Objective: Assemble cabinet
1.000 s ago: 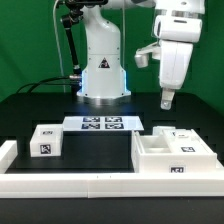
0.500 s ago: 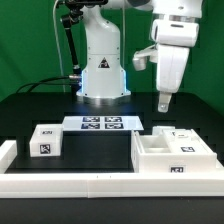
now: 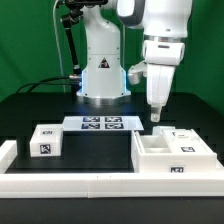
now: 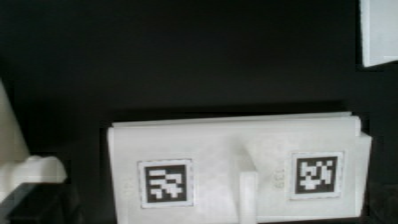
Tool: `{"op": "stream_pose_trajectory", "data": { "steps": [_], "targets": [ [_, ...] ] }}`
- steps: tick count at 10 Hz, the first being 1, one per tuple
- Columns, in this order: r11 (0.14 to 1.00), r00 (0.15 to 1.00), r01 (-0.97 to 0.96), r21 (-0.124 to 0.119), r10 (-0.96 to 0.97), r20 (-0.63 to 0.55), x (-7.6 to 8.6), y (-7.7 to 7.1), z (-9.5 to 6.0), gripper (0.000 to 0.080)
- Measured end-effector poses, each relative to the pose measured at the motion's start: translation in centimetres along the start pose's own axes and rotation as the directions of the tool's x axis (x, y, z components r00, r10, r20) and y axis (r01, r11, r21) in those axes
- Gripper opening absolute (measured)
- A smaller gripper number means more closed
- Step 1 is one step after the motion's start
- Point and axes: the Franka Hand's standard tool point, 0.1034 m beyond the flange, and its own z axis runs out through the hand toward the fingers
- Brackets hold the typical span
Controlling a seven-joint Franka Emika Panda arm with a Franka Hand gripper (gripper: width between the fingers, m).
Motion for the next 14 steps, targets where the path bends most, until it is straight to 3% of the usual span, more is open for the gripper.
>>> {"op": "stream_pose_trajectory", "data": {
  "steps": [4, 12, 13, 14],
  "targets": [
    [1.0, 1.0, 0.021, 0.011, -0.021, -0.015, 1.5, -1.1, 1.2, 0.0797],
    [0.998, 0.999, 0.024, 0.06, -0.022, -0.024, 1.9, -2.3, 4.2, 0.0797],
    [0.998, 0.999, 0.024, 0.061, -0.023, -0.024, 2.0, -2.3, 4.3, 0.067],
    [0.998, 0.999, 0.024, 0.061, -0.023, -0.024, 2.0, -2.3, 4.3, 0.067]
  ]
}}
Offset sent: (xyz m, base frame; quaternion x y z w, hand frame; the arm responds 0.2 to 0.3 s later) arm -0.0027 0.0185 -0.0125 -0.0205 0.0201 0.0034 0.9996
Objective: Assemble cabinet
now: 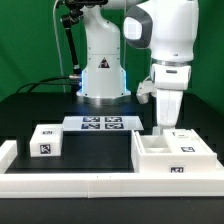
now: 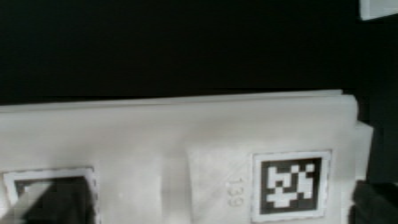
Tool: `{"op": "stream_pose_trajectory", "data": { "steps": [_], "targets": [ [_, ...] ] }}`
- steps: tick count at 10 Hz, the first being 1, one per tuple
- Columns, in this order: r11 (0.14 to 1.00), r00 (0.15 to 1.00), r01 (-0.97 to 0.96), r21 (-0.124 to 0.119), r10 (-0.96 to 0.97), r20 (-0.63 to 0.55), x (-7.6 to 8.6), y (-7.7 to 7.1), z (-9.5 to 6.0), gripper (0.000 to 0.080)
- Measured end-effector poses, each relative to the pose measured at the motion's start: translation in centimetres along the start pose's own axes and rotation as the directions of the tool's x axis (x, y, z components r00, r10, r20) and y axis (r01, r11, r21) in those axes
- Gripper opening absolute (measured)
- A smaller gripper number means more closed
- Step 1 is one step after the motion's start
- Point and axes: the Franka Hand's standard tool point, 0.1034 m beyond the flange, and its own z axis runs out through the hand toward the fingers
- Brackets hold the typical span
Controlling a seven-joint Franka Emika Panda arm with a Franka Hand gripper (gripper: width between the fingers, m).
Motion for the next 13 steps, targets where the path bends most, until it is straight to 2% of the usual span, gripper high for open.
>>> {"op": "stream_pose_trajectory", "data": {
  "steps": [2, 3, 4, 5, 11, 12, 13],
  "targets": [
    [1.0, 1.0, 0.0, 0.0, 0.0, 0.0, 0.0, 0.0, 0.0, 0.0398],
    [1.0, 1.0, 0.0, 0.0, 0.0, 0.0, 0.0, 0.0, 0.0, 0.0398],
    [1.0, 1.0, 0.0, 0.0, 0.0, 0.0, -0.1, 0.0, 0.0, 0.0217],
    [1.0, 1.0, 0.002, 0.0, -0.002, 0.0, -0.2, 0.1, 0.0, 0.0086],
    [1.0, 1.0, 0.016, 0.0, -0.016, 0.005, -0.5, 0.2, -0.2, 0.0067],
    [1.0, 0.999, 0.028, -0.003, -0.028, 0.022, -1.1, 0.5, -1.3, 0.0067],
    [0.999, 0.999, 0.029, -0.016, -0.029, 0.033, -1.5, 0.8, -2.5, 0.0068]
  ]
}}
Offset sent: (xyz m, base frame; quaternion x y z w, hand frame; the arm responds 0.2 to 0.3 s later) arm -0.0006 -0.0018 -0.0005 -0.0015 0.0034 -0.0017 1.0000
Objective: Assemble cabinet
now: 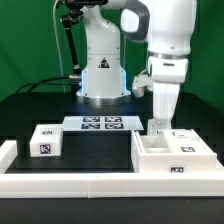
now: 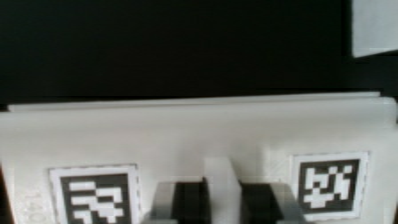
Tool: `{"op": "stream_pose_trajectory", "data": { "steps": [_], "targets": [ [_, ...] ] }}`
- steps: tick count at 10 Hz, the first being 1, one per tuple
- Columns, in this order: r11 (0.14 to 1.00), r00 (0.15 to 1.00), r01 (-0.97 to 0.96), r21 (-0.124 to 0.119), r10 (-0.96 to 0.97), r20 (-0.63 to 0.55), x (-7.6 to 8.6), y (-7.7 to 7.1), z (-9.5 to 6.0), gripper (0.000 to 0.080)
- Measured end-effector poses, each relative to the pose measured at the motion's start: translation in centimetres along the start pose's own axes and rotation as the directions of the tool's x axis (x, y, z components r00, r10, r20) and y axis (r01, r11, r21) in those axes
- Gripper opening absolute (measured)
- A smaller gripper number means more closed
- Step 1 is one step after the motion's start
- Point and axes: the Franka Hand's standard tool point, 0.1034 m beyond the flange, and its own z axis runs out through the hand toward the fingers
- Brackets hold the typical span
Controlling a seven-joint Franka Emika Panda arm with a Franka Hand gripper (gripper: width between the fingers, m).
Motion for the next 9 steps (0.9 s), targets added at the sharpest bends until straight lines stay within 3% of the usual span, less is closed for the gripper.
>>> {"op": "stream_pose_trajectory", "data": {
  "steps": [4, 9],
  "targets": [
    [1.0, 0.999, 0.026, -0.008, -0.026, 0.033, -1.7, 1.4, -2.3, 0.0068],
    [1.0, 0.999, 0.03, -0.009, -0.03, 0.029, -2.8, 3.7, -2.3, 0.0068]
  ]
}}
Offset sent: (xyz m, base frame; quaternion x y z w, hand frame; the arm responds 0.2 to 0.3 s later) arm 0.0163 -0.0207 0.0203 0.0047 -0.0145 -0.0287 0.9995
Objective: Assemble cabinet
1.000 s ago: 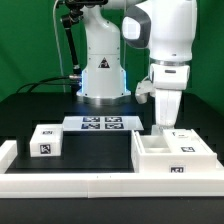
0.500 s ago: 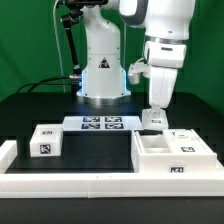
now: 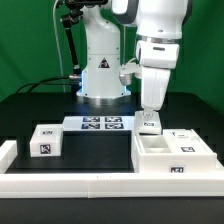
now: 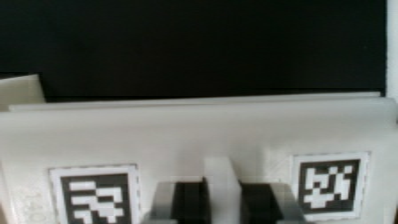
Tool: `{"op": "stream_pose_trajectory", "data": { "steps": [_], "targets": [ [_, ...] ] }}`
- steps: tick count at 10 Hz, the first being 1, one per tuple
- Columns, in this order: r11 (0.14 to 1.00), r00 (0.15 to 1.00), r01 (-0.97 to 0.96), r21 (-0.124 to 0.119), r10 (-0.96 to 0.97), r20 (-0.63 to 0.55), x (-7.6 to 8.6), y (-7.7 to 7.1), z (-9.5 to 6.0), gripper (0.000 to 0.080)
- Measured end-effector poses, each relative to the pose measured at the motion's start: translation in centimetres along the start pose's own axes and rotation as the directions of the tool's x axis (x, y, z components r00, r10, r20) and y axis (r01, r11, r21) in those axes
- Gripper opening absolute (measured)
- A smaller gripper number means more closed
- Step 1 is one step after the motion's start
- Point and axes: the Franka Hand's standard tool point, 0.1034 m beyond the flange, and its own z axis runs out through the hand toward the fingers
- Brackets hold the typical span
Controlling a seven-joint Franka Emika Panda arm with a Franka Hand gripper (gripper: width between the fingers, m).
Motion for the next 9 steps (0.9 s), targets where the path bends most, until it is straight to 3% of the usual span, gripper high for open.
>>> {"op": "stream_pose_trajectory", "data": {
  "steps": [2, 9],
  "targets": [
    [1.0, 1.0, -0.006, -0.013, 0.006, -0.003, 0.15, 0.7, -0.42, 0.0068],
    [1.0, 1.0, 0.01, -0.005, -0.01, -0.005, 0.13, 1.22, 0.04, 0.0068]
  ]
}}
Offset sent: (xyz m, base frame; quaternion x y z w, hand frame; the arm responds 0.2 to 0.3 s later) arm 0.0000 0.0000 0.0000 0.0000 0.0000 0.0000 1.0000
